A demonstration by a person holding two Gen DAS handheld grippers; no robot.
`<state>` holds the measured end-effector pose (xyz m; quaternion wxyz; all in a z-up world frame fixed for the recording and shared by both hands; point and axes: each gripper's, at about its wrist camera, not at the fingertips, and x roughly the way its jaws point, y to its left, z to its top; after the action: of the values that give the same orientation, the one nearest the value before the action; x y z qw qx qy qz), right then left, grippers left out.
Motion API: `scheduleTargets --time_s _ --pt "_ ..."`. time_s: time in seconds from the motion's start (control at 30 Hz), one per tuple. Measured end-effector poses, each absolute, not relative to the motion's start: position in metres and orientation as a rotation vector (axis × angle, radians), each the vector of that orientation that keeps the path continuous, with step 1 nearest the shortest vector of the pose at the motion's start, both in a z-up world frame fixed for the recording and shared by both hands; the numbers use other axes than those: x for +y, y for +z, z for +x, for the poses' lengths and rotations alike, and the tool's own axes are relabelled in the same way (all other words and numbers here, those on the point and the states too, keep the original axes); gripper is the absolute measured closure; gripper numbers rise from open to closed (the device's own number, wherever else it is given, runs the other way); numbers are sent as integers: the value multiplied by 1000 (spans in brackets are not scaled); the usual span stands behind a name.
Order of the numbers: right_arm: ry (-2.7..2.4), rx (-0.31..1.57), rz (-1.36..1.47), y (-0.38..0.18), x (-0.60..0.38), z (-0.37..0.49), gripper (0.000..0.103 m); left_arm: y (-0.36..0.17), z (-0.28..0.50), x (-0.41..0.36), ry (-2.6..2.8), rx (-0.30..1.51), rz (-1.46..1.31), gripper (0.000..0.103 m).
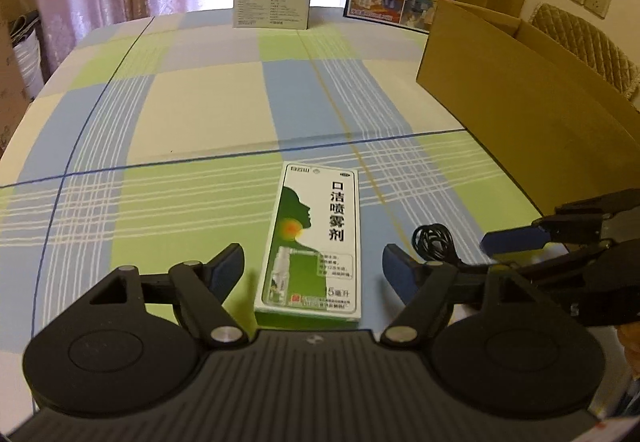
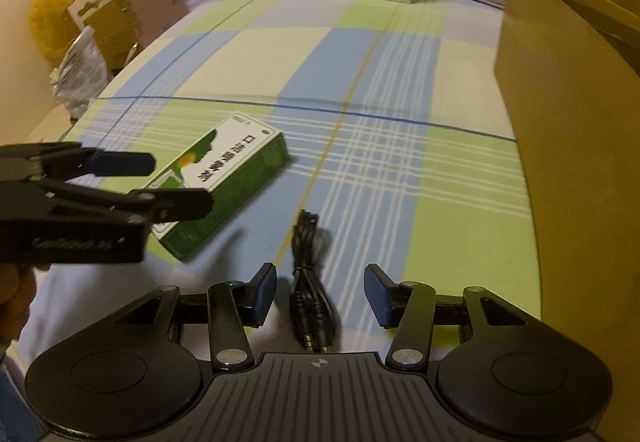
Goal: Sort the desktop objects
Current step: 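Lift and carry the spray box and cable over the cardboard box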
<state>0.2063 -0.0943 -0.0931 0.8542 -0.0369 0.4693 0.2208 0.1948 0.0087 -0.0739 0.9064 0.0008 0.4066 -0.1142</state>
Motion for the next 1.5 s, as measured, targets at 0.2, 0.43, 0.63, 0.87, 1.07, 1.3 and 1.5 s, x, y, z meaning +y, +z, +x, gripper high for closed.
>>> scheduleTargets --time_s 0.2,0.43,0.63,0.87,1.07,1.3,1.5 --pt "475 952 -188 -95 -83 202 73 -80 204 12 -230 853 17 31" --pt "479 943 -216 -96 -79 199 87 -82 208 5 -251 849 53 31" --pt "466 940 -218 -96 -78 199 88 -86 210 3 -258 859 62 34" --pt "458 937 -213 -96 -78 200 90 -89 211 3 -257 877 51 51" --pt "428 910 -198 -92 -83 202 91 -86 210 8 -231 878 16 52" --pt "398 865 -180 -83 -86 200 91 -77 205 10 -217 839 15 52" --pt "374 836 -162 -76 -91 199 91 -72 198 11 -214 819 13 52"
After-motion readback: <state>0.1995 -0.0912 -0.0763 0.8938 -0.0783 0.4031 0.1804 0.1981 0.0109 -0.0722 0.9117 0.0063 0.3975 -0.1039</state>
